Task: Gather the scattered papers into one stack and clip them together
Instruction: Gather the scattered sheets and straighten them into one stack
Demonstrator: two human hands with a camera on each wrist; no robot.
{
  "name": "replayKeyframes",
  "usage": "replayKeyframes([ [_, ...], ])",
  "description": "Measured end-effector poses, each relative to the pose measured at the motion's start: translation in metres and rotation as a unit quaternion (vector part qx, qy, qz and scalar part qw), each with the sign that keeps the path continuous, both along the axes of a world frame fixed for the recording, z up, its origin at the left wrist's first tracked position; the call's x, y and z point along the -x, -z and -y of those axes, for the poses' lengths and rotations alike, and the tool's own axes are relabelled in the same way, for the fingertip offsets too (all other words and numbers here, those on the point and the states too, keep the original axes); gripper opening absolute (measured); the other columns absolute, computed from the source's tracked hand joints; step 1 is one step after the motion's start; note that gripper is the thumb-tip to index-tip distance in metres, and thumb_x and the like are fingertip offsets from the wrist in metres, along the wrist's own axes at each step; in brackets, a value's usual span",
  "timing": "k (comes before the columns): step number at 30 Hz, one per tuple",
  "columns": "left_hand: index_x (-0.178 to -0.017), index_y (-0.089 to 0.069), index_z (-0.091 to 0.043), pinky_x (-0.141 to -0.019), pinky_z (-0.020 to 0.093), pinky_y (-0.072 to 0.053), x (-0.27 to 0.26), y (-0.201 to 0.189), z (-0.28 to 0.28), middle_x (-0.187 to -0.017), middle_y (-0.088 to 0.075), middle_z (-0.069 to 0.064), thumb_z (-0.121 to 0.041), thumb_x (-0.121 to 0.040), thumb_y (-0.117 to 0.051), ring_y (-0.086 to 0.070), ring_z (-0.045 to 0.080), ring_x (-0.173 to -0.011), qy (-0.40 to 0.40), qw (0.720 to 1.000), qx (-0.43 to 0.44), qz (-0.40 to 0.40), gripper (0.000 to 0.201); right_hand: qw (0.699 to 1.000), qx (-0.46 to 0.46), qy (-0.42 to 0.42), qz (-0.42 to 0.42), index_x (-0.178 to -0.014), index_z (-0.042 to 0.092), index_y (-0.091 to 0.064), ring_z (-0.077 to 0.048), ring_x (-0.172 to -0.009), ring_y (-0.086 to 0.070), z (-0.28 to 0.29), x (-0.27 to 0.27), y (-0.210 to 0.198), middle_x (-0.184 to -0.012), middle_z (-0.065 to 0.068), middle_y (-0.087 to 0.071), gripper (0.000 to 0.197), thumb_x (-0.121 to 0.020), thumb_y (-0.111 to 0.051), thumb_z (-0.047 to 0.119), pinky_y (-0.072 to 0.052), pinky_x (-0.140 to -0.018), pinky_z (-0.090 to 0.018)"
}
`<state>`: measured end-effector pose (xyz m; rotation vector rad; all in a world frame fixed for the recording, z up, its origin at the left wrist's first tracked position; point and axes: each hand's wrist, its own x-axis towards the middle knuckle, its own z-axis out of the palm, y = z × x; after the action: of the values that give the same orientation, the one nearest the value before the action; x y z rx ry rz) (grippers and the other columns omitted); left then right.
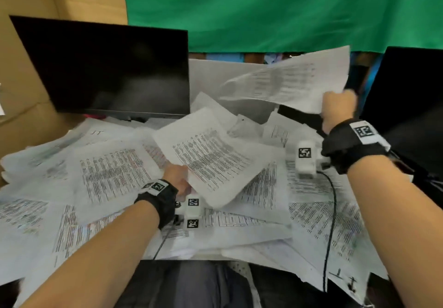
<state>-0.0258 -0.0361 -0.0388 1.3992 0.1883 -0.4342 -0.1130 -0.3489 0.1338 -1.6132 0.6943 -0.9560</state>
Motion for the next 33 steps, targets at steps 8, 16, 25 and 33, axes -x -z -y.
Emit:
replayKeyframes([
  [8, -0.138, -0.040, 0.002, -0.096, 0.048, -0.046, 0.004, 0.015, 0.025, -0.141, -0.045, 0.024, -0.016, -0.104, -0.032, -0.045, 0.040, -0.129, -0.048, 0.997, 0.062, -0.013, 0.039, 0.920, -0.209, -0.273, -0.189, -0.138, -0.013, -0.041, -0.040, -0.130, -0.049, -0.070, -0.015, 0.145, -0.144, -0.027, -0.045, 0.046, -0.091, -0.046, -0.010, -0.049, -0.102, -0.042],
  [16, -0.137, -0.046, -0.017, -0.095, 0.056, -0.045, -0.033, 0.055, 0.027, -0.130, -0.058, 0.010, -0.070, -0.063, -0.070, -0.057, 0.035, -0.116, -0.006, 0.998, 0.046, -0.038, 0.094, 0.826, -0.209, -0.428, -0.300, -0.119, 0.002, -0.060, -0.027, -0.091, -0.069, -0.100, 0.003, 0.166, -0.113, -0.017, -0.069, 0.025, -0.094, -0.058, -0.001, -0.061, -0.071, -0.028],
  [25, -0.133, -0.044, 0.000, -0.095, 0.043, -0.041, -0.031, 0.015, 0.035, -0.130, -0.049, 0.014, 0.004, -0.078, -0.044, -0.048, 0.034, -0.112, -0.028, 0.996, -0.073, 0.036, 0.055, 0.903, -0.137, -0.212, -0.348, -0.123, -0.010, -0.057, -0.032, -0.097, -0.063, 0.013, -0.010, 0.182, -0.103, -0.019, -0.066, 0.039, -0.089, -0.063, 0.009, -0.046, -0.089, -0.039],
  [33, -0.117, -0.058, -0.005, -0.085, 0.050, -0.052, -0.026, 0.011, 0.043, -0.112, -0.066, 0.018, -0.019, -0.092, -0.056, -0.063, 0.036, -0.102, 0.082, 0.994, -0.069, 0.032, 0.029, 0.908, -0.198, -0.316, -0.193, -0.117, 0.000, -0.064, -0.034, -0.107, -0.066, -0.007, 0.009, 0.155, -0.116, -0.020, -0.069, 0.024, -0.097, -0.052, 0.005, -0.048, -0.099, -0.049],
])
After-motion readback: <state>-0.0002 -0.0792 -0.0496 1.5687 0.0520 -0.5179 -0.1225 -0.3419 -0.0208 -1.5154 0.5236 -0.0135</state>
